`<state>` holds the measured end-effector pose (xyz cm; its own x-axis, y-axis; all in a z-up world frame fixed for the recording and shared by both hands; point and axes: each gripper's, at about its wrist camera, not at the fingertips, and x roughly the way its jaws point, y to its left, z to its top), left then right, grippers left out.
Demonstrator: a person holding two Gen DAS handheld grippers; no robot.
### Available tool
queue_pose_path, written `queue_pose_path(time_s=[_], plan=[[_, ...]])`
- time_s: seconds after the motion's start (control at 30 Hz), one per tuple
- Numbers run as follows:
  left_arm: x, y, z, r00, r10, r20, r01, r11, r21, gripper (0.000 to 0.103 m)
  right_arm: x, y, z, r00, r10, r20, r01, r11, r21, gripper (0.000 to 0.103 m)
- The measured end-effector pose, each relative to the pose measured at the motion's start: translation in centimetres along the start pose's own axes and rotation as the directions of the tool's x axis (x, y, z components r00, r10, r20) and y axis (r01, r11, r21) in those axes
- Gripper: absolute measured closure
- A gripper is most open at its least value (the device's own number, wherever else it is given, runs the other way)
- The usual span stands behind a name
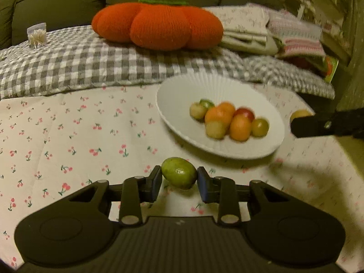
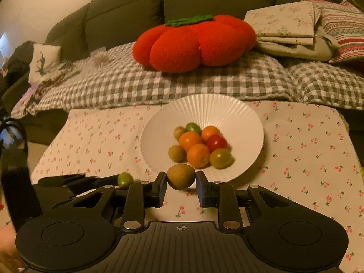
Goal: Organize fruits
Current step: 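Lower the yellow fruit onto the plate and open right gripper while left gripper carries the green fruit over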
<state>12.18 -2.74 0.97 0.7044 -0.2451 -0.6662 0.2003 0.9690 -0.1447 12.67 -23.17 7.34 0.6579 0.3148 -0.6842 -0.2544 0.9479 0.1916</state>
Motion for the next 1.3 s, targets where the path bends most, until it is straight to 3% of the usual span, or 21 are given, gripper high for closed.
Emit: queue_pose_path(time_s=[0.23,0.53,0.9,1.3], plan=[[-1.3,-0.1,1.9,0.997,-0.028,0.065,0.029,0.999,-0.015,0.072,-0.6,-1.4,1.0,0.999,-0.018,0.029,0.017,0.999,0.038,0.077],[0.0,-1.2,3.4,0.995,-0.042,0.086,0.039,0.999,0.036,0.071,-0.2,-3.3,1.9,0.997,-0.074,0.032,0.071,0.993,0.092,0.077],[3.1,-1.3,4.5,0.996,-0.056,0.067,0.048,0.993,0.112,0.071,3.5,-6.0,2.1,0.983,-0.179,-0.028,0.181,0.969,0.167,0.077],[4.7,-1.3,4.2,0.997,-0.06,0.053,0.052,0.989,0.141,0.071,6.8,-5.4,1.9,0.983,-0.186,-0.007,0.186,0.976,0.118,0.077]])
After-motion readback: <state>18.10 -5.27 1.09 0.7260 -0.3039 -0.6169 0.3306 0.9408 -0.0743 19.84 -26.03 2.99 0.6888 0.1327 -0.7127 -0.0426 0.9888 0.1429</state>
